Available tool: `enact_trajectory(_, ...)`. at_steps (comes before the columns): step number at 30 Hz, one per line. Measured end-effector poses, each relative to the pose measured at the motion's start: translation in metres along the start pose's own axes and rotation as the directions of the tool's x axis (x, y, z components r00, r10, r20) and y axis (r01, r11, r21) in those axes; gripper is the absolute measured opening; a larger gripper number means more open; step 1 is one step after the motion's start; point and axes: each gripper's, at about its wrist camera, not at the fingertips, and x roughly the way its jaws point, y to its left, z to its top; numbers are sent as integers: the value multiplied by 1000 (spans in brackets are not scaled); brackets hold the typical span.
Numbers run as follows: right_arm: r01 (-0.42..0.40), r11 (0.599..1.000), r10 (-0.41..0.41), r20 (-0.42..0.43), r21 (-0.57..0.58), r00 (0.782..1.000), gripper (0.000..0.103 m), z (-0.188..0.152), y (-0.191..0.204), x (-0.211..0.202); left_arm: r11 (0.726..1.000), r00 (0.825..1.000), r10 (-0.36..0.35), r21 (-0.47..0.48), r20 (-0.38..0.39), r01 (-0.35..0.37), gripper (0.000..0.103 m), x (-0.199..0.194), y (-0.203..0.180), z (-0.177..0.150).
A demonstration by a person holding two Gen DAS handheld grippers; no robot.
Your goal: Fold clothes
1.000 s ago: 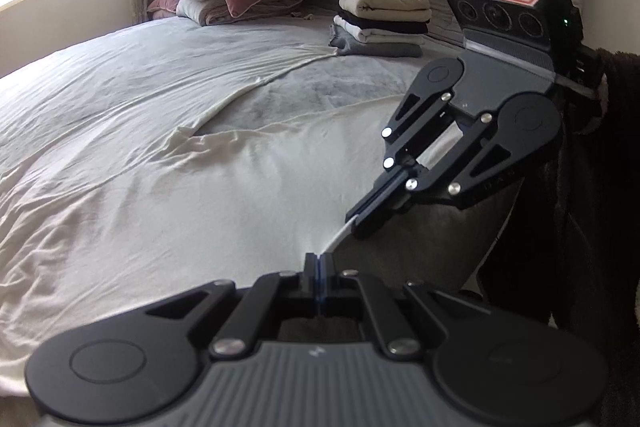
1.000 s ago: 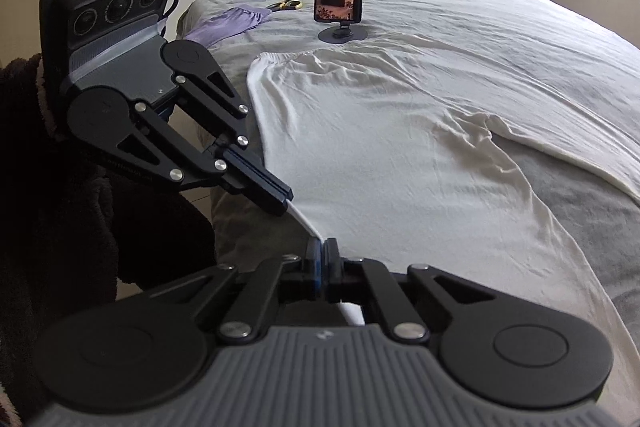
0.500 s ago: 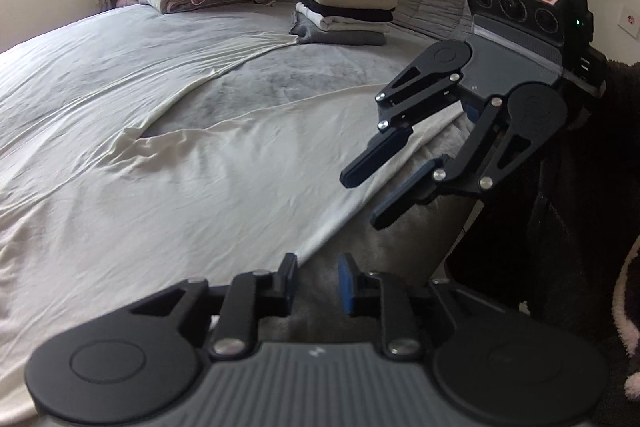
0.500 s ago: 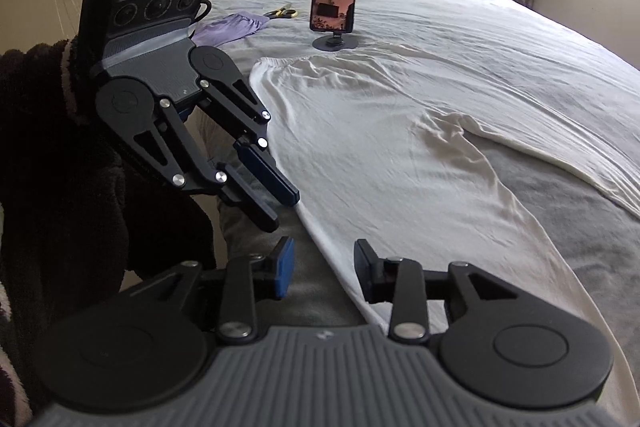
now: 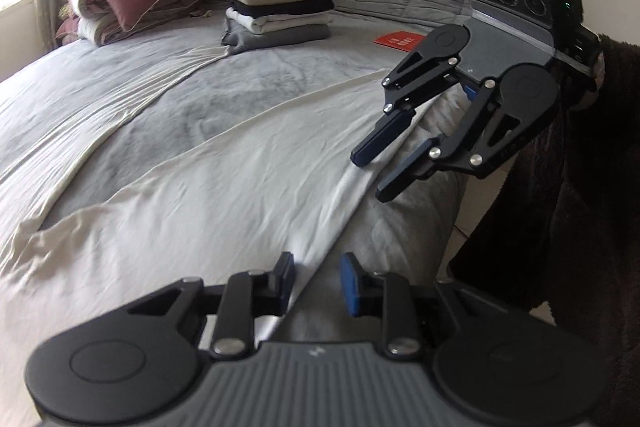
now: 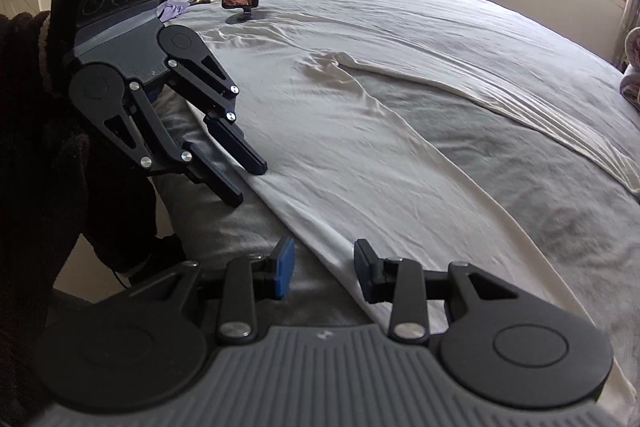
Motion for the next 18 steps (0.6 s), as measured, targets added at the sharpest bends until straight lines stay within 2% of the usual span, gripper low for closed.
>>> enact_trajectory(1,-1,1000,2,-10,6,1000,31,-2,-2,0,999,999,-38,1,-20,38,16,1,1,3)
enact_trajectory(2,-3,1000,3,-21,12,1000,24,-5,-3,-1,997,996,-76,1,-41,76,5,3,2,6)
enact_trajectory(3,-8,1000,8,-27,19,1000,22,-7,-5,-2,993,992,-114,0,-61,115,2,4,3,8)
enact_trajectory(5,-29,999,30,-25,39,999,21,-8,-8,-8,984,979,-178,-7,-95,178,3,6,6,13)
enact_trajectory(8,-38,996,38,-1,75,999,24,-6,-14,-13,981,978,-190,-45,-90,186,6,4,13,14)
enact_trajectory(10,-43,994,42,14,98,999,28,-4,-19,-16,982,982,-178,-77,-68,173,15,0,20,14)
enact_trajectory(12,-45,991,41,34,122,999,33,1,-23,-18,984,988,-148,-104,-37,143,37,-8,27,16)
enact_trajectory(14,-46,989,40,47,141,998,36,6,-27,-18,986,994,-108,-128,-13,105,45,-16,34,18)
enact_trajectory(15,-43,989,36,54,145,998,36,10,-29,-18,989,997,-76,-132,-15,73,46,-20,38,19)
enact_trajectory(18,-40,988,29,78,151,997,37,21,-34,-17,986,998,54,-153,-39,-60,52,-32,57,22)
